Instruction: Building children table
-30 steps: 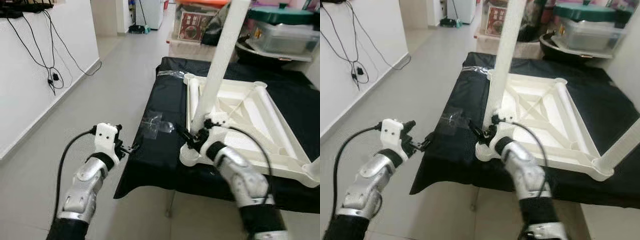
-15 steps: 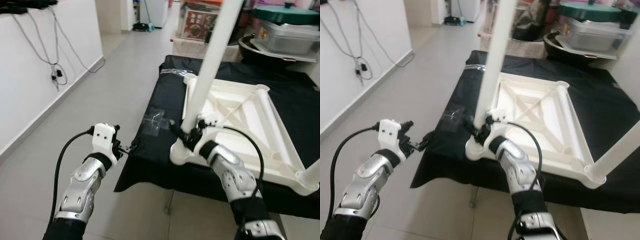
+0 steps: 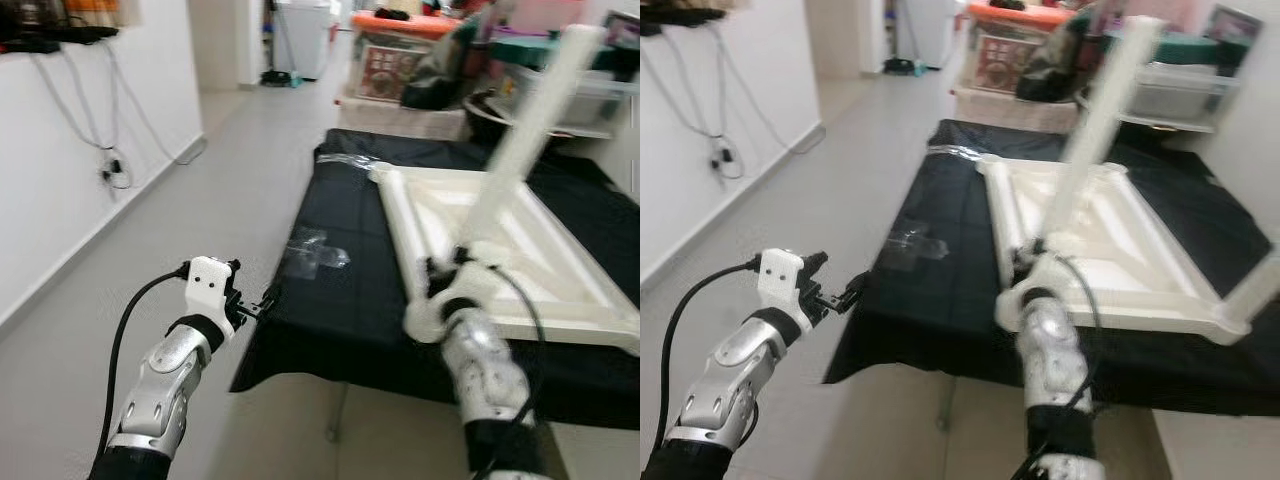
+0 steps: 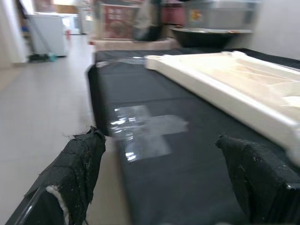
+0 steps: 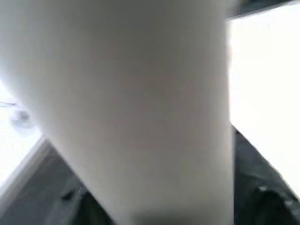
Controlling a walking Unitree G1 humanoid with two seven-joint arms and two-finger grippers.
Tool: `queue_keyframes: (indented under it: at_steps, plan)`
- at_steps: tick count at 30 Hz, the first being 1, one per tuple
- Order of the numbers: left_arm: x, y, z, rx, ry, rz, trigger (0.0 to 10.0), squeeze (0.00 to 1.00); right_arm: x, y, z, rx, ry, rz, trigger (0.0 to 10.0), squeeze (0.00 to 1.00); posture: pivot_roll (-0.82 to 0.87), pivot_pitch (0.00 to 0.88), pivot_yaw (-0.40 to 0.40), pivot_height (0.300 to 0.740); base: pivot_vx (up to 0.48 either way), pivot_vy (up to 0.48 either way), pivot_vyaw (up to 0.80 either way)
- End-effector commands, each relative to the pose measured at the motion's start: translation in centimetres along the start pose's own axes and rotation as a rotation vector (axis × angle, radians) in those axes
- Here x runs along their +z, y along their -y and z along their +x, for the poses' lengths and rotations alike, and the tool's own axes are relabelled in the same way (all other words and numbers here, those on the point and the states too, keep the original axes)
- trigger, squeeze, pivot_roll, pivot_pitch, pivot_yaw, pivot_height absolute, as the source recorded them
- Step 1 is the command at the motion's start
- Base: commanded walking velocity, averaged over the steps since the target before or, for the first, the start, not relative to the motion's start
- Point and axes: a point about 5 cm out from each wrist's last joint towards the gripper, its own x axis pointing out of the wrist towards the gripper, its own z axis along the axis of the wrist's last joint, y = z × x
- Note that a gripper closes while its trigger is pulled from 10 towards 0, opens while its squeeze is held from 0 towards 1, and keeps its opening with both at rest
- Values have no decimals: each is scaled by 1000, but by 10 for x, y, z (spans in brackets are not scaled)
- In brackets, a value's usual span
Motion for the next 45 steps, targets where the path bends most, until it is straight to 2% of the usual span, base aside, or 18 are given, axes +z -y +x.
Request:
queue_keyframes:
  at_steps: [1, 7, 10, 11, 13, 14, 15, 16, 19, 20, 26, 27, 34, 35, 36, 38, 44, 45]
  plan:
    - [0, -1, -1, 1, -3, 5, 10000, 0, -2, -41, -5, 409, -81, -17, 10000, 0, 103, 0, -75, 740, 0, 0, 0]
    - [-2, -1, -3, 1, -9, 7, 10000, 0, 5, -46, -28, 805, -118, -179, 10000, 0, 107, 0, -80, 740, 0, 0, 0]
    - [-1, -1, -2, 6, -5, 7, 10000, 0, 6, -46, -32, 880, -131, -200, 10000, 0, 118, 0, -94, 740, 0, 0, 0]
    - [0, -3, -2, 17, 1, 7, 10000, 0, 4, -46, -30, 911, -145, -206, 4980, 0, 118, 0, -96, 740, 0, 0, 0]
    - [1, -3, -2, 20, 2, 8, 10000, 0, 3, -46, -28, 912, -149, -207, 4980, 0, 118, 0, -96, 740, 0, 0, 0]
    - [1, -3, -3, 21, 2, 8, 10000, 0, 0, -45, -24, 883, -161, -204, 2588, 0, 122, 0, -99, 740, 0, 0, 0]
    - [1, -3, -3, 21, 2, 8, 10000, 0, 0, -45, -24, 883, -161, -204, 2588, 0, 122, 0, -99, 740, 0, 0, 0]
    - [-1, -3, -5, 24, -2, 8, 10000, 0, -4, -44, -17, 815, -164, -205, 0, 0, 127, 0, -99, 740, 0, 0, 0]
    - [-2, -3, -6, 25, -4, 9, 10000, 0, -6, -43, -13, 781, -174, -205, 0, 0, 127, 0, -99, 740, 0, 0, 0]
    - [-2, -3, -6, 26, -6, 8, 10000, 0, -8, -44, -9, 730, -164, -190, 9137, 0, 123, 0, -92, 740, 0, 0, 0]
    - [-1, -2, -1, 11, -9, 11, 10000, 0, -20, -45, -9, 617, -149, -98, 8235, 0, 108, 0, -76, 740, 0, 0, 0]
    - [-1, -3, 0, 9, -8, 12, 10000, 0, -22, -41, -9, 570, -145, -86, 0, 0, 105, 0, -74, 740, 0, 0, 0]
    - [-1, -2, 0, 6, -8, 12, 10000, 0, -28, 5, 2, 129, -161, -142, 0, 0, 98, 0, -73, 740, 0, 0, 0]
    - [-2, -1, 0, 5, -9, 11, 10000, 0, -26, 29, 1, -112, -176, -143, 0, 0, 94, 0, -74, 740, 0, 0, 0]
    - [-2, -1, 0, 5, -9, 11, 10000, 0, -26, 29, 1, -112, -176, -143, 0, 0, 94, 0, -74, 740, 0, 0, 0]
    - [-3, -1, -1, 7, -13, 9, 10000, 0, -24, 60, -10, -449, -182, -142, 0, 0, 94, 0, -74, 740, 0, 0, 0]
    - [-4, -1, -1, 9, -15, 7, 10000, 0, -22, 49, -26, -523, -162, -171, 0, 0, 95, 0, -76, 740, 0, 0, 0]
    - [-4, -1, -1, 9, -16, 7, 10000, 0, -23, 38, -25, -465, -167, -178, 10000, 0, 87, 0, -71, 740, 0, 0, 0]
